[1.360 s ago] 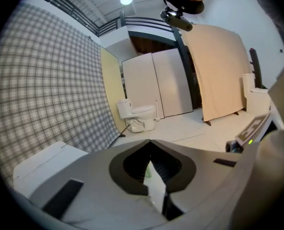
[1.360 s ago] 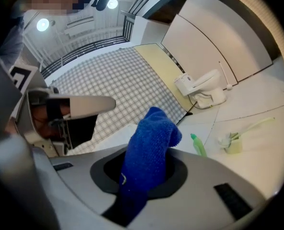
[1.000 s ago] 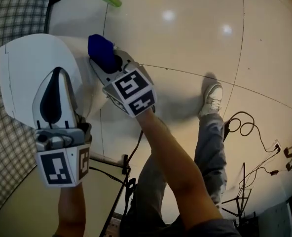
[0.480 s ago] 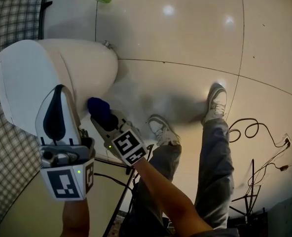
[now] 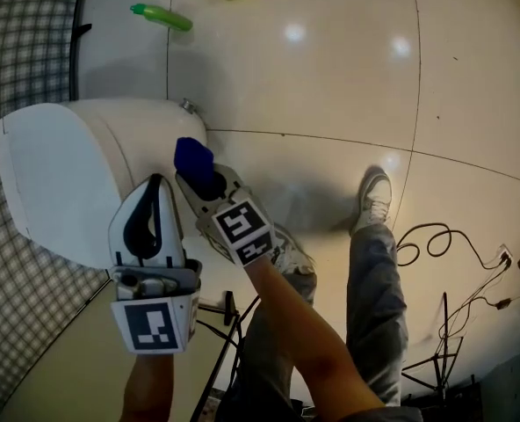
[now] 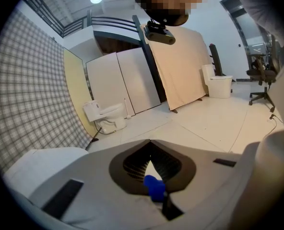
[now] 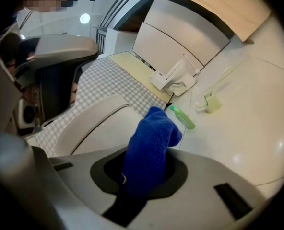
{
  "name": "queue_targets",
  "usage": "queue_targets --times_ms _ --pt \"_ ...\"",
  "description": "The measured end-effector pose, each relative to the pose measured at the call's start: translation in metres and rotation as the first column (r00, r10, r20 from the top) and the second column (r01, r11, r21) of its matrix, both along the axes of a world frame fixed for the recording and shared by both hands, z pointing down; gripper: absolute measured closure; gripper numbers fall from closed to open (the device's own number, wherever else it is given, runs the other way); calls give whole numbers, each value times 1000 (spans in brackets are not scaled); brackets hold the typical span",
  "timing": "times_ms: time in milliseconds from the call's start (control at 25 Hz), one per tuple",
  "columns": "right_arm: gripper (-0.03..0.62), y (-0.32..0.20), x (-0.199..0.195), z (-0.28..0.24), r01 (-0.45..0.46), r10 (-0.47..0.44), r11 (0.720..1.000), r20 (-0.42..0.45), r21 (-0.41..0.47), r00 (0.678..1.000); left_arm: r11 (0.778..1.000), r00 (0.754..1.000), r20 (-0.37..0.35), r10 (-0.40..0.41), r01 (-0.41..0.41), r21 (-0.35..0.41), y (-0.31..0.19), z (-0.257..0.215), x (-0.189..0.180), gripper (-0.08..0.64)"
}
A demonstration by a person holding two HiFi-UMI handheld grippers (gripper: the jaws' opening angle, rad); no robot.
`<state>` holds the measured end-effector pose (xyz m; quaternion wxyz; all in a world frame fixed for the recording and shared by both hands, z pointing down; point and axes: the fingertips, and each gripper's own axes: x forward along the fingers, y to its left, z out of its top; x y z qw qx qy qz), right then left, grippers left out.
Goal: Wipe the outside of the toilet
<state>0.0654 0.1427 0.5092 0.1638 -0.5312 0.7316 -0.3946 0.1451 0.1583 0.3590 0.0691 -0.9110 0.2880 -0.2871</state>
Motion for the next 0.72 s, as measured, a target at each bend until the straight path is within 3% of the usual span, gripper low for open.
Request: queue_targets --times_ms 320,520,720 --pt "517 -63 8 86 91 -88 996 -97 26 991 996 999 35 24 -21 -84 15 93 -9 543" --pt "517 -72 1 123 79 -76 996 -66 47 995 991 996 85 2 9 -135 24 159 -36 543" --pt "517 -34 -31 139 71 -70 997 31 -10 997 985 988 153 -14 40 -166 33 179 -61 543"
